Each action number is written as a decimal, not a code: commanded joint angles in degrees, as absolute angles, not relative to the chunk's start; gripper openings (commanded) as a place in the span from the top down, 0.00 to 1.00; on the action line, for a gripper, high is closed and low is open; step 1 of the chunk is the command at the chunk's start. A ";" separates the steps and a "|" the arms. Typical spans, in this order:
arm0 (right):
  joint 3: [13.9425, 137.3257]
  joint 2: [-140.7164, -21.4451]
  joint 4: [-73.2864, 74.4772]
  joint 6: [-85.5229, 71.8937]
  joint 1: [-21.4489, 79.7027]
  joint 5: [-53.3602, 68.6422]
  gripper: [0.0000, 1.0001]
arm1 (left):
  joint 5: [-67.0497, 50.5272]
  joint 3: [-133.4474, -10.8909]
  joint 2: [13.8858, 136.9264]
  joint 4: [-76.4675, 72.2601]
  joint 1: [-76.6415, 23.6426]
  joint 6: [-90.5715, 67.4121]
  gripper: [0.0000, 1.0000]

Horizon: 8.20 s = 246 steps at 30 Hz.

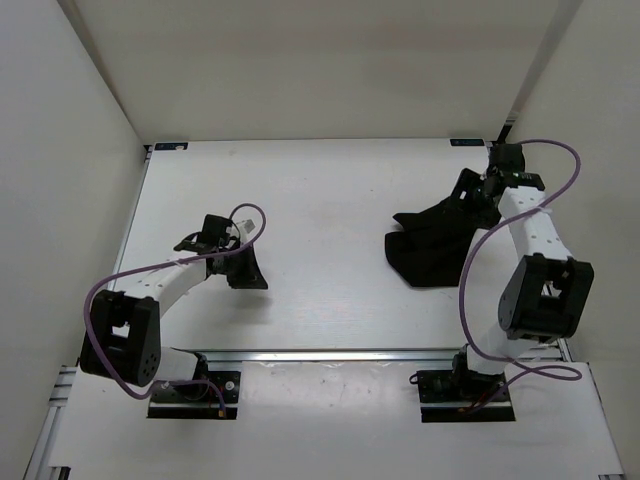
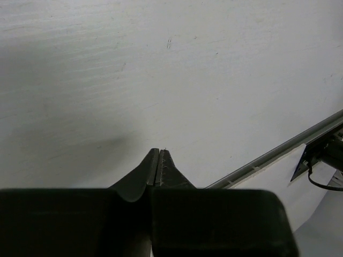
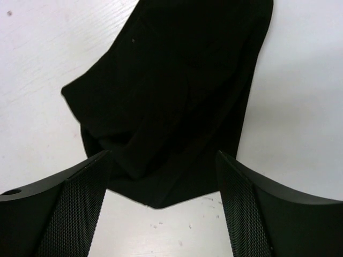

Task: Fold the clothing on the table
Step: Move the skirt to the center of the board, then flatten the skirt out

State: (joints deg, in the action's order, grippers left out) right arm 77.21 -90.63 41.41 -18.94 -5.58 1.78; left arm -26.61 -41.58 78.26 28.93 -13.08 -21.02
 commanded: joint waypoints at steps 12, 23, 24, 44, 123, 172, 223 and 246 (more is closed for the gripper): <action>85.07 -108.18 35.24 -18.37 -5.54 3.86 0.42 | -27.68 -41.13 77.96 27.16 -12.65 -22.42 0.87; 90.36 -88.55 34.29 -11.26 9.99 5.09 1.00 | -28.39 -40.70 79.28 26.11 -10.81 -23.02 0.93; 90.44 -86.94 33.84 -11.51 11.06 7.53 1.00 | -28.56 -40.52 79.54 25.76 -10.72 -23.20 0.94; 69.17 -79.09 42.18 -19.69 13.79 8.00 0.40 | -28.57 -41.13 81.38 22.77 -13.44 -26.19 0.91; 90.09 -118.12 52.83 -17.14 25.13 -3.43 0.61 | -30.94 -47.90 96.41 6.15 -17.40 -34.10 0.74; 127.43 -106.26 69.41 -23.19 15.31 -19.48 1.00 | -31.46 -43.25 91.41 5.62 -13.71 -34.45 0.73; 48.43 -72.87 28.91 -34.54 14.42 8.88 1.00 | -35.06 -37.09 86.66 2.82 -12.30 -38.40 0.74; 43.86 -69.70 27.95 -36.29 15.82 9.49 1.00 | -31.56 -38.23 100.64 -27.00 -23.82 -49.32 0.63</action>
State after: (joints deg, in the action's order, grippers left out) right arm 43.79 -71.90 29.43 -34.96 15.99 8.73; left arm -34.13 -36.10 101.10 -26.65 -22.68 -53.49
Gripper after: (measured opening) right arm 0.004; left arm 0.361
